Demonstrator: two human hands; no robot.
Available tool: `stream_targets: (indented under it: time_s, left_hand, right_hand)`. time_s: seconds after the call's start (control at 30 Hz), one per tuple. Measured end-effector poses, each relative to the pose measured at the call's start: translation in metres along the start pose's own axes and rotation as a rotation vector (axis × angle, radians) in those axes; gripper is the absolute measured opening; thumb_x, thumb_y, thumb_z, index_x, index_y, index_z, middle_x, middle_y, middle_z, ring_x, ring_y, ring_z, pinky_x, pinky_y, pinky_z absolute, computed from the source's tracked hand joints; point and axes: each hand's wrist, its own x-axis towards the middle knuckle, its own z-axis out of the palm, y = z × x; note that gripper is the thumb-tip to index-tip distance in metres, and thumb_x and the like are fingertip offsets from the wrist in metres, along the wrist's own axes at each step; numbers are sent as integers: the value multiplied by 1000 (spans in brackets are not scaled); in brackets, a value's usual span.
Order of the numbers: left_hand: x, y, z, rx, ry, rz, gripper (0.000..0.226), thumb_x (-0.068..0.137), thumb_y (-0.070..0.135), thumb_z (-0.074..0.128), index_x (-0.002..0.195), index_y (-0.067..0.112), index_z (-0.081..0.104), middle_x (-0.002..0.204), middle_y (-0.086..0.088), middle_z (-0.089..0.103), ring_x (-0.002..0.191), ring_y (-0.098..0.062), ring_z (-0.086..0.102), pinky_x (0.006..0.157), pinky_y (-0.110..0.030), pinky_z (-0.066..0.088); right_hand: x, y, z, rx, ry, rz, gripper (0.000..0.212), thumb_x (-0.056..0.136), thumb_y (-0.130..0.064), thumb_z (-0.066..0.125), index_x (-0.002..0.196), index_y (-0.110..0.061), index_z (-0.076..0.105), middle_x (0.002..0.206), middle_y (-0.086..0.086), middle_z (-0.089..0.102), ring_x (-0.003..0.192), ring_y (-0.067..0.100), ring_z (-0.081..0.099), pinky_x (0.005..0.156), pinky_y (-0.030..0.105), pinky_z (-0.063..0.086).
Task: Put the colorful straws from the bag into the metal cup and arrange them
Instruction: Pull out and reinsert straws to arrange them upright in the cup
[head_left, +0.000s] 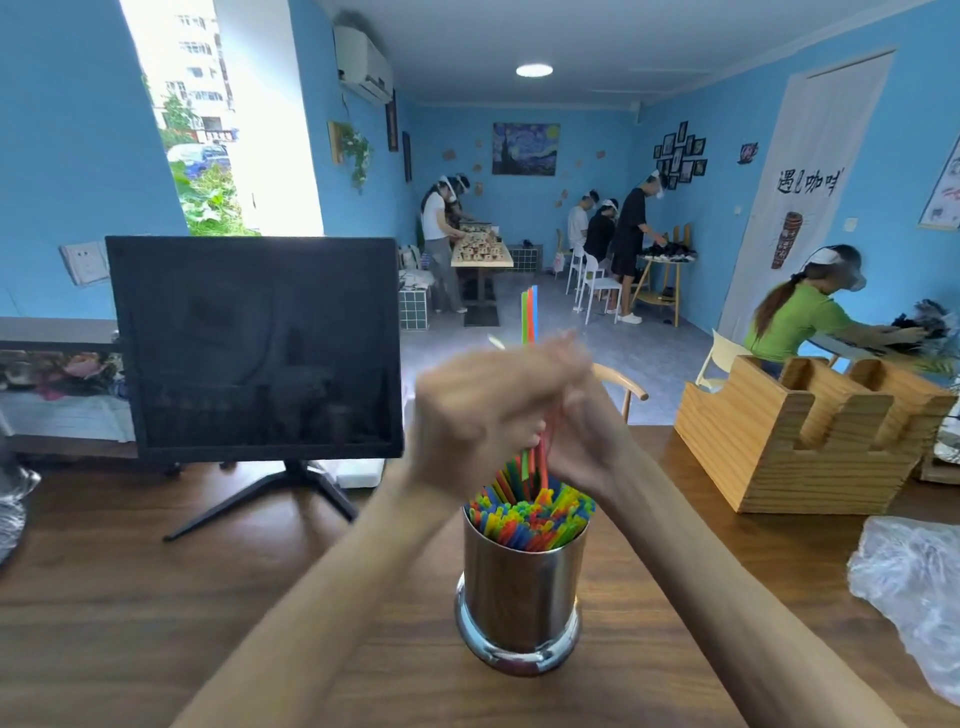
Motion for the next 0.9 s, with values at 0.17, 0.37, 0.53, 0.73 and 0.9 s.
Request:
stream_targets:
  time_s: [0.17, 0.37, 0.53, 0.73, 0.9]
  left_hand:
    - [-58, 10, 17, -30, -188, 109, 18, 94, 2, 70, 108, 7, 80, 115, -4, 77, 120, -20, 68, 113, -29, 43]
    - [-67, 5, 15, -104, -63, -361, 12, 88, 24, 81, 99, 19, 82, 97, 9, 80, 91, -2, 74, 80, -30, 61]
    - [-40, -21, 19, -307, 83, -995, 17, 94, 26, 74, 110, 29, 69, 94, 8, 75, 89, -3, 70, 78, -15, 52]
    - [-12, -34, 33, -642, -153, -1064, 64, 89, 39, 73, 145, 30, 42, 130, -3, 66, 102, 2, 69, 79, -11, 52]
    - [-15, -30, 43, -325, -261, -816, 35, 99, 12, 64, 123, 37, 66, 102, 12, 73, 88, -2, 71, 81, -28, 57]
  right_hand:
    - [-3, -24, 9, -350, 31, 138, 40, 98, -51, 54, 79, -17, 49, 54, -6, 34, 39, 9, 35, 38, 20, 34]
    - [4, -17, 0, -630, 138, -177, 36, 109, -38, 43, 85, -13, 52, 65, -1, 59, 52, 14, 55, 51, 28, 47]
    - [0, -1, -16, -640, -12, -247, 26, 110, -32, 44, 87, -20, 42, 60, -7, 25, 49, 10, 21, 46, 21, 23]
    - [-10, 13, -27, -1061, 12, -92, 31, 100, -22, 61, 72, -15, 49, 55, 0, 45, 50, 14, 41, 54, 25, 36]
    - [-17, 6, -24, -1194, -53, -202, 13, 79, -14, 64, 92, -13, 66, 75, -8, 71, 73, 6, 65, 67, 19, 51]
